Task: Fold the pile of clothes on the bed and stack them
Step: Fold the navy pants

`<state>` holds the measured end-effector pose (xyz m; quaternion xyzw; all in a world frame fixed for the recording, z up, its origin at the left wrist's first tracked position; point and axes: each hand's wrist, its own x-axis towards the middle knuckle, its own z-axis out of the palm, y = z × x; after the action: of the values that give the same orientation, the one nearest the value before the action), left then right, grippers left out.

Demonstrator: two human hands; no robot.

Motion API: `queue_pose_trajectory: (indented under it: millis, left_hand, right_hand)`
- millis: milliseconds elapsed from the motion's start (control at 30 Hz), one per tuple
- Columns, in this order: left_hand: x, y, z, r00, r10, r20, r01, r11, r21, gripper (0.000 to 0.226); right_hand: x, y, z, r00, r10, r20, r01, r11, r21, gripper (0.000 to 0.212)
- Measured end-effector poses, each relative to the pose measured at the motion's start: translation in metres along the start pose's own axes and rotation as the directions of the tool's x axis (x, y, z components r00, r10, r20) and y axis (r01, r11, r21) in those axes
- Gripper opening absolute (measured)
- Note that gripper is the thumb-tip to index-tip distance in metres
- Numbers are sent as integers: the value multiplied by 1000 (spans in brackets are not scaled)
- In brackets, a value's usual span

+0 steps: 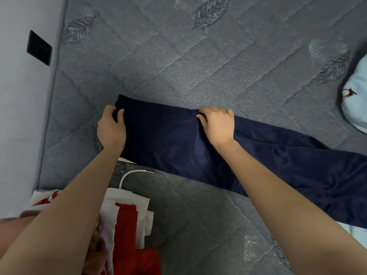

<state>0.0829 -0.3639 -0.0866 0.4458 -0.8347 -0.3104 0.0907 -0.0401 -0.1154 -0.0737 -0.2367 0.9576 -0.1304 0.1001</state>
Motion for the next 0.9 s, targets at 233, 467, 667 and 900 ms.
queue_pose_trajectory:
  millis: [233, 467, 667, 900]
  left_hand:
    - [5, -11, 2, 1000, -21, 6, 21, 992, 125, 33]
    - [-3, -11, 8, 984, 164, -64, -128, 917, 378, 48]
    - [-45, 34, 38, 823, 545, 156, -565, 764, 312, 45]
    - [-125, 98, 93, 637, 657, 404, -766, 600, 231, 50]
  right_hand:
    - [21, -8, 3, 1000, 7, 26, -7, 1000, -9, 27]
    - [0, 5, 14, 998, -10, 54, 11, 1000, -15, 40]
    - [-32, 35, 2, 996, 27, -81, -27, 1000, 3, 47]
    - [-86, 109, -24, 988, 112, -111, -117, 992, -39, 54]
